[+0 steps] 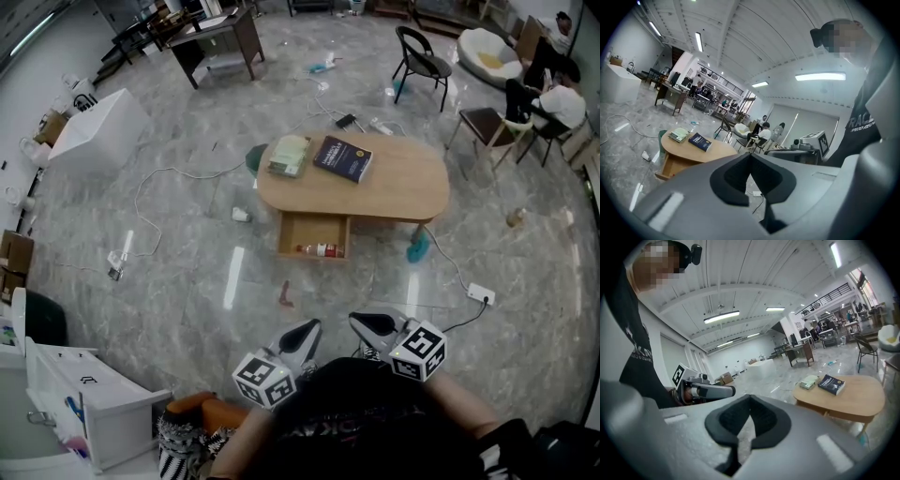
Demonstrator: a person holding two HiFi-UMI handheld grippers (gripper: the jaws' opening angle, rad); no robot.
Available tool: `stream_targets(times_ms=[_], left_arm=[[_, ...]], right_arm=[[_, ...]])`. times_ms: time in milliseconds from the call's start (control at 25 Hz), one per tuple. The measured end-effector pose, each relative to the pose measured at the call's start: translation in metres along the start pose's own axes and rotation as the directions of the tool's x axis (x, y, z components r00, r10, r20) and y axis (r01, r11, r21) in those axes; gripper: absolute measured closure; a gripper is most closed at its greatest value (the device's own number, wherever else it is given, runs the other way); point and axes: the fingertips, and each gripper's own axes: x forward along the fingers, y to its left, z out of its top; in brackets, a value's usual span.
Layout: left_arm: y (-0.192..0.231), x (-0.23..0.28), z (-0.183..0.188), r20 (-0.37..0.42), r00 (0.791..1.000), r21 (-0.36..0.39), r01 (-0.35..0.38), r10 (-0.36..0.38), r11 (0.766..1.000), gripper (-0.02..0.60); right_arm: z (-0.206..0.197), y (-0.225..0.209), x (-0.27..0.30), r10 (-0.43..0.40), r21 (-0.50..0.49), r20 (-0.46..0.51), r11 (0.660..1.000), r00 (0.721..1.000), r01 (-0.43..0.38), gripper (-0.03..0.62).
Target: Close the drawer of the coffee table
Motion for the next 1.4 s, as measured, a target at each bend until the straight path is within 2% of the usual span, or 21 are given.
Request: stream_targets(times_ms=[400,600,760,1000,1200,1400], left_arm=[[-0.008,0.037,-0.009,0.003,0.993,-0.028,-0.115,0.116,0.993,0.581],[0.003,0.044,-0.007,0.006,0.982,-0.033,-0.190,0.191,0.981,0.581],[0.019,0.041,-0.003,0.001,0.976,-0.034,-0.217,0.218,0.975,0.581],[0.061,0.024,0.007,0.010,0.982,-0.024,-0.187,0.187,0.982,0.581],[0.101,-0.007,0.017,-0.026,0.993,0.001,-0.119,0.119,0.993,0.581],[0.151,-0.037,0.029,-0.045,0.997,0.015,-0.055,0.056,0.998,0.581]], right_arm=[[-0.012,-0.047,-0.031,0.064,0.031,-0.032,0.998,0.997,-0.063,0.592],[-0.016,-0.069,-0.030,0.091,0.035,-0.050,0.995,0.995,-0.089,0.592],[-0.011,-0.077,-0.018,0.091,0.041,-0.045,0.995,0.995,-0.090,0.592],[-0.004,-0.078,0.017,0.029,0.028,-0.027,0.999,0.999,-0.028,0.592],[0.007,-0.064,0.058,-0.080,0.042,0.023,0.996,0.997,0.079,0.592],[0.016,-0.042,0.099,-0.182,0.056,0.052,0.982,0.982,0.179,0.592]])
